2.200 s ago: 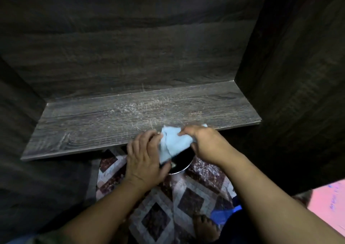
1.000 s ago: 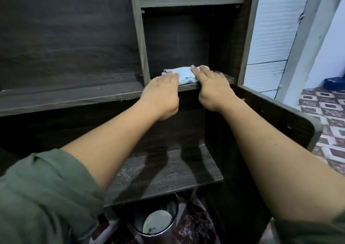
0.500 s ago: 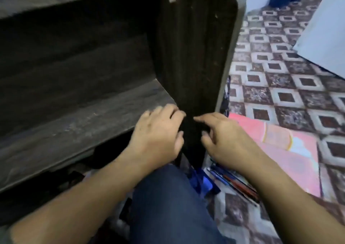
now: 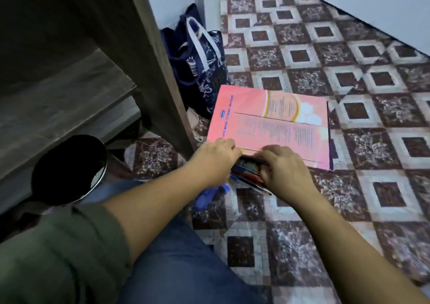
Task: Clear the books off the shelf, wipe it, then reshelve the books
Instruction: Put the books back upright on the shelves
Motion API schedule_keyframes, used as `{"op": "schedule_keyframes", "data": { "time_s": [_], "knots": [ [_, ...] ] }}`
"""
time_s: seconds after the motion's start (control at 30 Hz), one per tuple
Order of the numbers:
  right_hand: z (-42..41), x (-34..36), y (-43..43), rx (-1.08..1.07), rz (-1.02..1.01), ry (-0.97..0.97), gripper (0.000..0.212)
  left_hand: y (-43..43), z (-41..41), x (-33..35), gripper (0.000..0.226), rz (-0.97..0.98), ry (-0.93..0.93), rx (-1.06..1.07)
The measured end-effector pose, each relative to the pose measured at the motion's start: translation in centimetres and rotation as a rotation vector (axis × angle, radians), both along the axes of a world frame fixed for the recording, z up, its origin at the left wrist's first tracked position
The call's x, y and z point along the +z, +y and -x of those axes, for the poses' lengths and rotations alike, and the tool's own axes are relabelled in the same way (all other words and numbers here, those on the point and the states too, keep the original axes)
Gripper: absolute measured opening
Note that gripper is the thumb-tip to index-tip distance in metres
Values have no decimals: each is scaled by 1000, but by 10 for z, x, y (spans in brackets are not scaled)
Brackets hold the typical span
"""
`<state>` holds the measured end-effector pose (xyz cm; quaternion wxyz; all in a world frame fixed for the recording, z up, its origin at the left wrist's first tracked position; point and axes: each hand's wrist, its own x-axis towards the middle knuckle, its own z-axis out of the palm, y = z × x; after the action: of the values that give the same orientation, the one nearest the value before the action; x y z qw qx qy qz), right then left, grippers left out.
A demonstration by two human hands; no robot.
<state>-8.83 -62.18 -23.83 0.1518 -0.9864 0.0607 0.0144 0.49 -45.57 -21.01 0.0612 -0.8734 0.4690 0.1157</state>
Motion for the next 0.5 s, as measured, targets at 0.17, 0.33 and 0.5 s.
{"op": "schedule_keyframes", "data": {
  "time_s": [0.17, 0.33, 0.5],
  "knots": [
    [-21, -26, -10, -82, 143, -14, 74, -14, -19, -31, 74, 15, -47, 30],
    [-32, -44, -21, -162, 248, 98, 91, -23, -31, -50, 95, -68, -94, 55],
    [-30, -51, -22, -162, 285, 8, 89, -28, -34, -56, 84, -78, -101, 52]
  ]
}}
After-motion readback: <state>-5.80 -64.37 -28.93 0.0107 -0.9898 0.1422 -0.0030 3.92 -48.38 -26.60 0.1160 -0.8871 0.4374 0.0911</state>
